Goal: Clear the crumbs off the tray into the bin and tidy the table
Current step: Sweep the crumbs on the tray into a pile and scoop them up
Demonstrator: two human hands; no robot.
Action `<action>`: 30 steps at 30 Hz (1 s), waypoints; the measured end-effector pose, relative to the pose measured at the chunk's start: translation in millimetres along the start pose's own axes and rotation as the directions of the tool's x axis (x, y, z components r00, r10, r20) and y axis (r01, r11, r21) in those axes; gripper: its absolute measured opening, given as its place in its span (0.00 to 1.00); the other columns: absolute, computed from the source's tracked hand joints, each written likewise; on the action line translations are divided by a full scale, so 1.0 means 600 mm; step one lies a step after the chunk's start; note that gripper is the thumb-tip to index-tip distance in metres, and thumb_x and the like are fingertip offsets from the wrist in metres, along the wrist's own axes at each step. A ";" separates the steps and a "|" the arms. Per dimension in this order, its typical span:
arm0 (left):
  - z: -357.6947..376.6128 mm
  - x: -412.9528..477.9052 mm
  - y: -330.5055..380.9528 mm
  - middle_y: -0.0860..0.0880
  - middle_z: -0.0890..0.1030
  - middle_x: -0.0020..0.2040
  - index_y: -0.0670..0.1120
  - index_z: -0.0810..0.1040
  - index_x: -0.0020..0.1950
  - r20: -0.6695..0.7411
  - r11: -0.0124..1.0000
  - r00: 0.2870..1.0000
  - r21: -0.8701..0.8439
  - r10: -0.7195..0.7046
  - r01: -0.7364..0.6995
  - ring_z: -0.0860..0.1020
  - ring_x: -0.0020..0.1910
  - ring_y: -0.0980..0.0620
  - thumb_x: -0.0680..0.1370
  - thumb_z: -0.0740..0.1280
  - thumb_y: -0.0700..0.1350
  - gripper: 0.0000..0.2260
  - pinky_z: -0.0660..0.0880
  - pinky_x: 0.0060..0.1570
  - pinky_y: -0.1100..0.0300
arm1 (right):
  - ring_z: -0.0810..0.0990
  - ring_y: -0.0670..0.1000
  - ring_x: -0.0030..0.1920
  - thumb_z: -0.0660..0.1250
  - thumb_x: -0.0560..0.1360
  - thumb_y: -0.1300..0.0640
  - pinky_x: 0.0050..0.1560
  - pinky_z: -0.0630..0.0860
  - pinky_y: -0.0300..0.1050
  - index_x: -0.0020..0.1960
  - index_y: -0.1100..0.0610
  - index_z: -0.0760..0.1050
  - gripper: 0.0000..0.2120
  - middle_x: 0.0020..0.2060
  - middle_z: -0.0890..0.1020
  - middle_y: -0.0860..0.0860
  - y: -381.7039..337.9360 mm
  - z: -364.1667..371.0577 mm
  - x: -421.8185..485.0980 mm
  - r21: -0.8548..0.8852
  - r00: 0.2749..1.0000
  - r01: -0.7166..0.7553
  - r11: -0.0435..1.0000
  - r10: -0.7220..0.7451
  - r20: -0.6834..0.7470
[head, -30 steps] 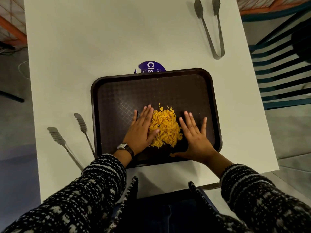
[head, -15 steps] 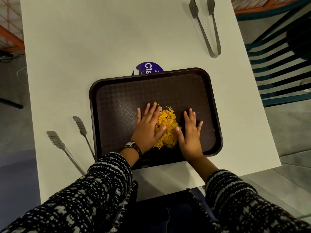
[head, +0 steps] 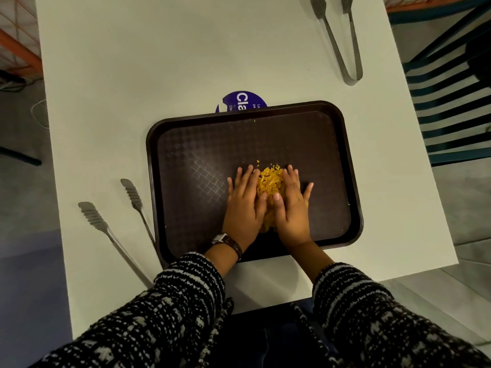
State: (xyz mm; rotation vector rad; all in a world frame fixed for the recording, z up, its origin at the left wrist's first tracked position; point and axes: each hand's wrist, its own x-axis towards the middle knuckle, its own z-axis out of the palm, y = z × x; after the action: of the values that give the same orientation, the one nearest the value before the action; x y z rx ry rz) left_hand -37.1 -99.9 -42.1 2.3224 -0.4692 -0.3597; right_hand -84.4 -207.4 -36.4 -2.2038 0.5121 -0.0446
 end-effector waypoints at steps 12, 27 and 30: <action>0.043 0.015 0.027 0.49 0.58 0.76 0.45 0.55 0.75 0.028 0.980 0.995 -0.170 -0.095 0.099 0.50 0.73 0.62 0.80 0.49 0.52 0.24 0.42 0.75 0.52 | 0.51 0.46 0.76 0.43 0.76 0.33 0.75 0.35 0.45 0.73 0.60 0.60 0.38 0.74 0.59 0.51 -0.033 0.038 0.005 0.317 0.998 -0.037 0.948 0.051 -0.034; -0.016 0.017 0.091 0.43 0.74 0.66 0.42 0.71 0.67 0.208 0.024 0.825 -0.966 -0.526 0.259 0.75 0.62 0.48 0.81 0.53 0.43 0.17 0.71 0.65 0.55 | 0.76 0.50 0.63 0.55 0.80 0.58 0.67 0.69 0.49 0.65 0.61 0.72 0.17 0.64 0.77 0.55 -0.090 -0.002 0.018 0.919 0.881 -0.380 0.105 0.343 0.325; -0.028 0.016 0.097 0.44 0.74 0.66 0.46 0.74 0.64 0.261 -0.067 0.815 -0.962 -0.517 0.265 0.74 0.64 0.47 0.81 0.52 0.47 0.16 0.65 0.69 0.47 | 0.74 0.53 0.65 0.55 0.80 0.57 0.70 0.65 0.53 0.67 0.61 0.70 0.18 0.65 0.75 0.57 -0.105 -0.009 0.019 0.926 0.876 -0.378 0.019 0.331 0.351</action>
State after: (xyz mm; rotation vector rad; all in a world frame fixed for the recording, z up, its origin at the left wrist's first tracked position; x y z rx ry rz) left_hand -34.9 -132.8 10.0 0.9175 0.5636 -0.5043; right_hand -53.0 -180.8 13.2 -0.6233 0.7184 -0.0531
